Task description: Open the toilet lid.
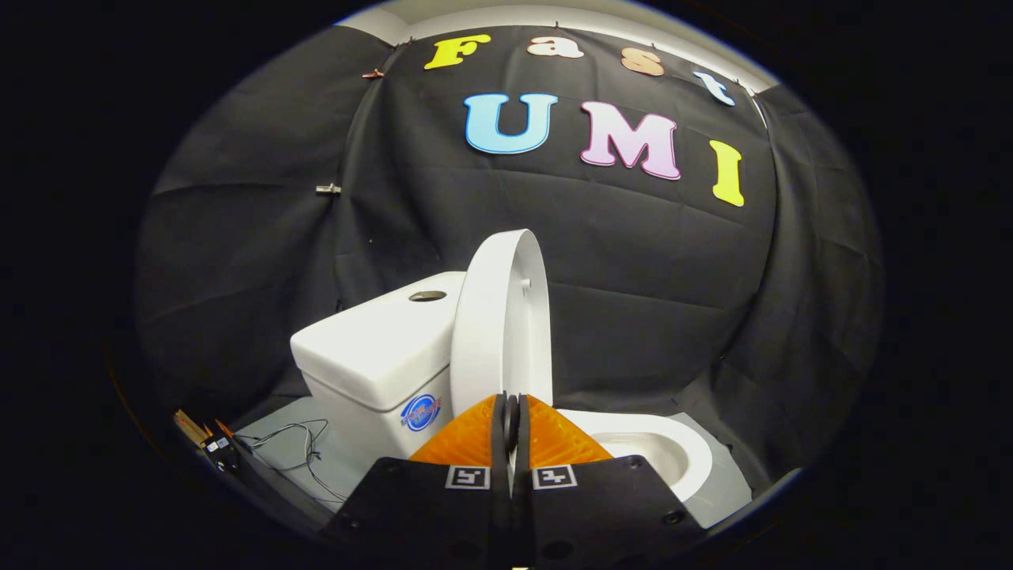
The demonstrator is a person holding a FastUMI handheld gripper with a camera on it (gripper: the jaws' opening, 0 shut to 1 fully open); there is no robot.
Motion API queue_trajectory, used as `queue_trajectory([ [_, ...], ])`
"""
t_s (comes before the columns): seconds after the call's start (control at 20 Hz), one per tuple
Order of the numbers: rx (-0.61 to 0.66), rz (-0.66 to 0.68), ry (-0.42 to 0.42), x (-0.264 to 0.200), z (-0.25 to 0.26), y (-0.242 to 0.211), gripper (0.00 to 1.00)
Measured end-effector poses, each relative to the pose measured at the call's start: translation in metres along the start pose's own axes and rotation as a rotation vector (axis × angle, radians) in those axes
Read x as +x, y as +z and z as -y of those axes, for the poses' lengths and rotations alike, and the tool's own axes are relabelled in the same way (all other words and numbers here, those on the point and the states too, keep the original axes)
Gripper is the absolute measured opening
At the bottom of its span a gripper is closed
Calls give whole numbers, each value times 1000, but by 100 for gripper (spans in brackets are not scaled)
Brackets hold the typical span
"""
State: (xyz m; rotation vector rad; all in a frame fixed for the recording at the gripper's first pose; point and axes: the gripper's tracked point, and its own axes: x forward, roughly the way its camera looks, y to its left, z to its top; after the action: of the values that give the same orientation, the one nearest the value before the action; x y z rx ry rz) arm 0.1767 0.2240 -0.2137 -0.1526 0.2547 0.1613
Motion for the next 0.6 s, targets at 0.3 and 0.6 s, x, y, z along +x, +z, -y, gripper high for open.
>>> queue_trajectory([
  [0.3,-2,-2,12,1,-7,-1,5],
  [0.6,13,-22,30,-1,-5,-1,6],
])
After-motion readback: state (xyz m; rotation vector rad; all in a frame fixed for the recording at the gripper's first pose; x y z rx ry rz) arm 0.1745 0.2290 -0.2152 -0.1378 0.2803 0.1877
